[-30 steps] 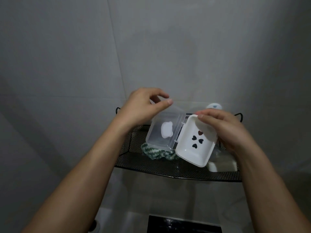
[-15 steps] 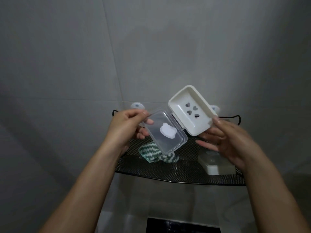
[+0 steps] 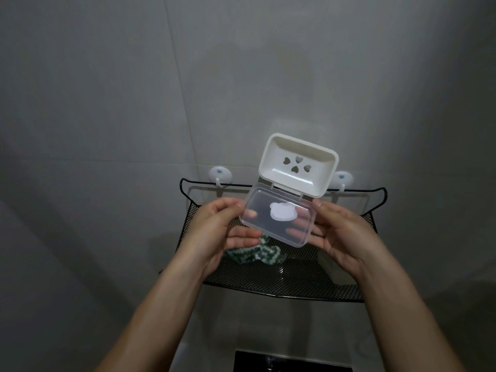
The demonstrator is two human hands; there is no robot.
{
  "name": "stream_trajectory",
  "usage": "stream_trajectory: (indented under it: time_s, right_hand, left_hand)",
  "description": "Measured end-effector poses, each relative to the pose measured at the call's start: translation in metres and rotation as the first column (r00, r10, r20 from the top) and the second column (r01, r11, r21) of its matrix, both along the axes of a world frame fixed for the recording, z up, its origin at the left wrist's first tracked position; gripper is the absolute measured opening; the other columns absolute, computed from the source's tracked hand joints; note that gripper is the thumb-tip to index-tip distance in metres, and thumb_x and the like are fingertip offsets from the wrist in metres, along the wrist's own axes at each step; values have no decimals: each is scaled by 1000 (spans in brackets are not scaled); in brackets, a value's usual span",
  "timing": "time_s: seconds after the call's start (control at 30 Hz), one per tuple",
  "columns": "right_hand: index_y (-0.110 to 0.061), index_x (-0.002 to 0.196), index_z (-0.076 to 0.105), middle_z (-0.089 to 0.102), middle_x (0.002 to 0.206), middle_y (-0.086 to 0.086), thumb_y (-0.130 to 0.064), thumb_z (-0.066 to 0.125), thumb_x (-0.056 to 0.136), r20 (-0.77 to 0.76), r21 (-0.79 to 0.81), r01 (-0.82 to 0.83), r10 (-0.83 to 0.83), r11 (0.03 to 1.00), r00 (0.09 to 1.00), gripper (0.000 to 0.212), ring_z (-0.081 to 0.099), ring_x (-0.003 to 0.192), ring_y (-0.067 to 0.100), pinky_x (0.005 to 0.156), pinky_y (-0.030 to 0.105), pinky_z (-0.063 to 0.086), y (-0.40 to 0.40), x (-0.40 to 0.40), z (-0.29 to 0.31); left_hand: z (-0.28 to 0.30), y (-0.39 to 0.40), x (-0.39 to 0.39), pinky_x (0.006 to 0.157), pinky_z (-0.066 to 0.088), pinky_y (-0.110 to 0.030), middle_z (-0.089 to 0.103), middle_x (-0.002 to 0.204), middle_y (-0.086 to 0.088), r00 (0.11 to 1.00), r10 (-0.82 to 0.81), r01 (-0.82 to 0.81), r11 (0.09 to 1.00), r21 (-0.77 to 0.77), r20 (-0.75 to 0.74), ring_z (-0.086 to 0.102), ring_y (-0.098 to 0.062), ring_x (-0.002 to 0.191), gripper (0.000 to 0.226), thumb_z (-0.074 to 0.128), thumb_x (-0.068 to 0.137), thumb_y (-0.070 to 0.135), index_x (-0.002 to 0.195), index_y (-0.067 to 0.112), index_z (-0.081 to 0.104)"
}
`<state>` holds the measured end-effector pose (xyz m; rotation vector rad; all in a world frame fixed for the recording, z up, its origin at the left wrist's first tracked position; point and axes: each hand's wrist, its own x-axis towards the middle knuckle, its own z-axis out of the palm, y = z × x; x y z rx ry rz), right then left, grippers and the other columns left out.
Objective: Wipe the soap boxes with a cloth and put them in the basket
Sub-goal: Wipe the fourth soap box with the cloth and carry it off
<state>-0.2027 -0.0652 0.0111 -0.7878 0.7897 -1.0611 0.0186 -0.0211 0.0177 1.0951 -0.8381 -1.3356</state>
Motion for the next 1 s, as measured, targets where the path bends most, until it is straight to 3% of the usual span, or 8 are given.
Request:
stream_trajectory:
  time_s: [0.37, 0.43, 0.47, 0.57, 0.63, 0.7, 0.83, 1.0]
  right_hand:
    - [3, 113, 65, 71, 110, 26, -13, 54, 99, 38, 46, 39, -41, 998, 998, 24, 74, 94, 35, 68, 44, 63, -5, -13, -2]
    - [4, 113, 65, 71, 111, 26, -13, 53, 99, 32, 42, 46, -48, 998, 998, 25, 73, 95, 36, 68, 46, 63, -5, -18, -2]
    - [4, 112, 65, 71, 111, 26, -13, 52, 99, 29, 41, 56, -57, 998, 998, 25, 73, 95, 37, 67, 46, 63, -5, -21, -1]
    - [4, 113, 64, 71, 112, 25, -13, 52, 99, 4, 31, 88, -88, 996, 996, 25, 73, 96, 37, 69, 47, 63, -5, -27, 0]
    - [5, 115, 64, 71, 113, 24, -13, 52, 100, -22, 17, 108, -108, 994, 994, 26, 72, 98, 37, 71, 48, 63, -5, -29, 1]
    - [6, 117, 63, 71, 113, 24, -13, 52, 101, -46, 9, 126, -125, 992, 991, 27, 72, 99, 36, 74, 49, 62, -5, -30, 1]
    - [8, 117, 62, 72, 110, 25, -12, 50, 102, -54, -2, 146, -145, 989, 988, 28, 74, 94, 34, 72, 45, 62, 0, -30, 1]
    - [4, 114, 64, 73, 104, 26, -11, 49, 103, -51, -13, 165, -165, 986, 985, 24, 75, 86, 30, 72, 41, 63, 3, -33, 1]
  left_hand:
    - [-1, -3, -6, 62, 62, -37, 73, 99, -23, 983, -183, 181, 980, 77, 20, 73, -35, 71, 23, 57, 96, 5, 118, -3, 55]
    - [-1, -7, -2, 67, 62, -31, 75, 95, -17, 974, -160, 153, 987, 54, 161, 74, -29, 75, 20, 55, 98, 10, 114, 1, 62]
    - [-2, -11, 1, 70, 61, -26, 76, 92, -11, 928, -112, 115, 993, 13, 356, 73, -23, 79, 18, 56, 98, 13, 112, 6, 66]
    - [-5, -26, 11, 86, 53, -26, 73, 102, 5, 397, -8, 200, 977, -78, 918, 66, -9, 97, 21, 68, 91, 20, 112, 23, 71]
    - [-7, -35, 11, 95, 48, -31, 68, 119, 8, 36, -104, 309, 947, 88, 994, 61, -11, 110, 37, 74, 85, 23, 121, 29, 67]
    - [-12, -42, 8, 96, 47, -33, 62, 127, 6, -145, -220, 319, 913, 256, 965, 57, -16, 116, 55, 77, 80, 18, 131, 32, 60]
    - [-22, -50, 5, 76, 46, -26, 68, 112, 1, -110, -245, 254, 930, 266, 963, 63, -16, 99, 45, 78, 75, 10, 117, 24, 69]
    - [-8, -41, 21, 69, 51, -27, 71, 86, 5, 257, -89, 148, 988, 52, 962, 66, -12, 81, 11, 71, 82, 13, 85, 24, 72]
